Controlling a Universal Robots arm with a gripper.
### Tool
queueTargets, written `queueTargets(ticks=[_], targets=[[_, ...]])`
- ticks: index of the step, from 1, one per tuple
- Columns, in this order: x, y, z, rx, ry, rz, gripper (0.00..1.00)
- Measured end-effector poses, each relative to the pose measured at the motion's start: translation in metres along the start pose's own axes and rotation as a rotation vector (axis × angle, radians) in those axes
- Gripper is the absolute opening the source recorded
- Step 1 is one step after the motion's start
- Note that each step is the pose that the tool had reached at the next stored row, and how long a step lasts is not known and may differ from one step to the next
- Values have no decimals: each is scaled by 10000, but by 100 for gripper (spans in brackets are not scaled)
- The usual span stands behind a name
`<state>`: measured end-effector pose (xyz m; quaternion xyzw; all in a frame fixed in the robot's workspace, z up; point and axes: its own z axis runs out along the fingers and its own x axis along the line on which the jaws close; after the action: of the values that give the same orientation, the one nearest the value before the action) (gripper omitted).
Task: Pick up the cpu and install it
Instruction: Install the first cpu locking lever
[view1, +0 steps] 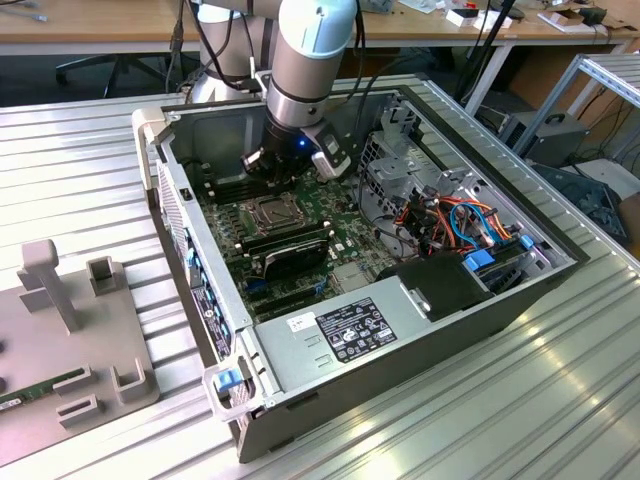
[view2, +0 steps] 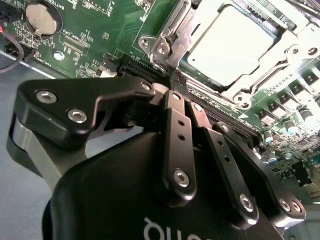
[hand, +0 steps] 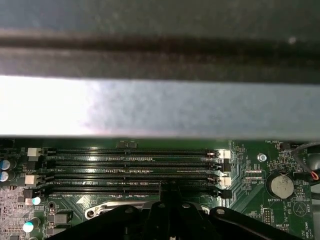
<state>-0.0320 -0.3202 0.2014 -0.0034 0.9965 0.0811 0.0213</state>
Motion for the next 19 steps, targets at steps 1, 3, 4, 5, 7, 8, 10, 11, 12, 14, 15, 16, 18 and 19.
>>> queueTargets(ticks=[1,3,4,5,7,8,10,11,12,14,15,16,18,19], targets=[[-1,2,-6,-3,-3,-1,11],[-1,7,-35,16,0,-1,11],[-2,10,-52,27,0,-2,11],[-3,12,-67,41,0,-2,11],[-4,17,-94,72,0,-3,11],[-5,20,-109,93,1,-4,11],[-5,21,-120,315,2,-12,11],[-5,21,-121,498,5,-21,11],[-5,22,-120,669,7,-28,11],[-6,21,-121,688,7,-31,11],[-5,22,-121,697,7,-30,11],[-5,22,-120,721,6,-29,11],[-5,22,-120,965,9,-41,11],[-5,22,-121,1089,13,-45,11]])
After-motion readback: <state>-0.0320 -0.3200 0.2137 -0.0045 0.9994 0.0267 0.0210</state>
